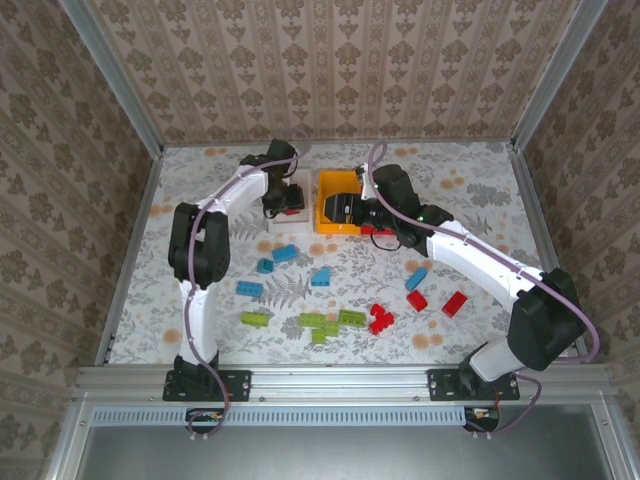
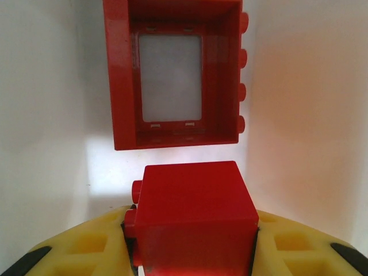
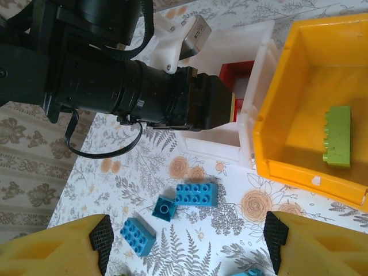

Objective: Sort the legos into containers by color

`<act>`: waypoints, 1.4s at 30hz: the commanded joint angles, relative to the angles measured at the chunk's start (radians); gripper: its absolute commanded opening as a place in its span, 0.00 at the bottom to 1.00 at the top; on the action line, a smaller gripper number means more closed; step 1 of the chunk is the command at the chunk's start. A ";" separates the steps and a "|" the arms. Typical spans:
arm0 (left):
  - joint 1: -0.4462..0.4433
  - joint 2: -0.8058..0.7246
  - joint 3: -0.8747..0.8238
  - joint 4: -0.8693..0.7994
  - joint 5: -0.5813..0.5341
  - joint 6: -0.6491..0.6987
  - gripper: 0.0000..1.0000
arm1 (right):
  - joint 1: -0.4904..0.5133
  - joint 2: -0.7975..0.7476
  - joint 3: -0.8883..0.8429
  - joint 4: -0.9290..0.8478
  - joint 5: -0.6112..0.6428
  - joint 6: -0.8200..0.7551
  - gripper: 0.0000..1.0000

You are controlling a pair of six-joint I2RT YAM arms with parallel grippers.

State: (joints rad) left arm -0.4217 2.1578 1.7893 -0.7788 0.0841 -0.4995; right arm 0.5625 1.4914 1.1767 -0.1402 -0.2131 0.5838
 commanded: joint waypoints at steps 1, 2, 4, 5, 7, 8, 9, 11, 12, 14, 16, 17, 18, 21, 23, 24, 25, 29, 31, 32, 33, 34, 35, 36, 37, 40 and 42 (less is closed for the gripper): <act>0.003 0.002 0.021 -0.017 0.025 0.009 0.46 | -0.003 0.005 0.029 -0.030 0.000 0.007 0.74; 0.003 -0.002 0.020 -0.017 0.026 0.009 0.50 | -0.003 0.005 0.028 -0.035 -0.001 0.004 0.74; 0.003 -0.010 0.017 -0.021 0.028 0.009 0.53 | -0.003 0.000 0.024 -0.046 0.001 -0.001 0.74; 0.001 -0.015 0.016 -0.024 0.028 0.010 0.54 | -0.004 -0.003 0.020 -0.051 0.003 -0.004 0.75; 0.001 -0.030 0.015 -0.027 0.029 0.010 0.56 | -0.004 -0.009 0.010 -0.061 0.007 -0.009 0.75; 0.001 -0.038 0.011 -0.027 0.031 0.010 0.57 | -0.003 -0.012 0.004 -0.066 0.010 -0.014 0.75; 0.001 -0.047 0.010 -0.026 0.031 0.009 0.57 | -0.003 -0.018 -0.002 -0.073 0.013 -0.020 0.75; 0.001 -0.066 0.003 -0.030 0.032 0.007 0.58 | -0.003 -0.026 -0.022 -0.094 0.018 -0.037 0.75; 0.001 -0.074 -0.001 -0.031 0.030 0.007 0.60 | -0.003 -0.030 -0.032 -0.106 0.020 -0.046 0.75; 0.001 -0.096 -0.012 -0.032 0.028 0.006 0.60 | 0.001 -0.041 -0.058 -0.124 0.021 -0.078 0.75; 0.000 -0.121 -0.019 -0.039 0.022 0.002 0.60 | 0.018 -0.046 -0.080 -0.151 0.021 -0.151 0.75; 0.000 -0.137 -0.026 -0.045 0.018 -0.003 0.60 | 0.032 -0.044 -0.089 -0.165 0.020 -0.198 0.75; -0.001 -0.155 -0.036 -0.043 0.018 -0.008 0.60 | 0.046 -0.043 -0.098 -0.179 0.019 -0.250 0.75; -0.012 -0.238 -0.102 -0.016 0.016 -0.024 0.61 | 0.094 -0.015 -0.112 -0.237 0.029 -0.396 0.75; -0.024 -0.299 -0.158 0.001 0.017 -0.036 0.63 | 0.119 0.018 -0.103 -0.285 0.066 -0.433 0.76; -0.028 -0.327 -0.186 0.010 0.019 -0.043 0.63 | 0.125 0.034 -0.092 -0.306 0.086 -0.427 0.76; -0.028 -0.360 -0.216 0.020 0.022 -0.049 0.64 | 0.132 0.051 -0.080 -0.321 0.097 -0.407 0.77; -0.064 -0.467 -0.342 0.040 0.033 -0.053 0.64 | 0.173 0.109 -0.060 -0.298 0.078 -0.282 0.77; -0.063 -0.520 -0.392 0.038 0.026 -0.047 0.62 | 0.211 0.136 -0.044 -0.273 0.086 -0.220 0.79; -0.062 -0.551 -0.418 0.037 0.021 -0.039 0.61 | 0.232 0.156 -0.024 -0.279 0.100 -0.191 0.81; -0.062 -0.581 -0.435 0.037 0.019 -0.030 0.60 | 0.252 0.178 0.001 -0.295 0.122 -0.165 0.83; -0.062 -0.615 -0.462 0.039 0.020 -0.022 0.59 | 0.269 0.209 0.031 -0.321 0.141 -0.128 0.84; -0.061 -0.653 -0.488 0.046 0.030 -0.012 0.59 | 0.278 0.234 0.052 -0.341 0.149 -0.095 0.85; -0.063 -0.686 -0.510 0.050 0.039 -0.003 0.59 | 0.286 0.260 0.072 -0.355 0.158 -0.060 0.86; -0.066 -0.727 -0.540 0.059 0.050 0.008 0.58 | 0.295 0.281 0.087 -0.366 0.171 -0.029 0.89; -0.082 -0.855 -0.637 0.083 0.074 0.043 0.60 | 0.300 0.348 0.149 -0.445 0.221 0.049 0.93; -0.088 -0.936 -0.698 0.091 0.092 0.046 0.60 | 0.302 0.388 0.189 -0.500 0.243 0.085 0.95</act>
State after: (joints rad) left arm -0.4984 1.3151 1.1492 -0.7067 0.1349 -0.4953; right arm 0.8688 1.8244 1.3052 -0.5076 -0.0509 0.5480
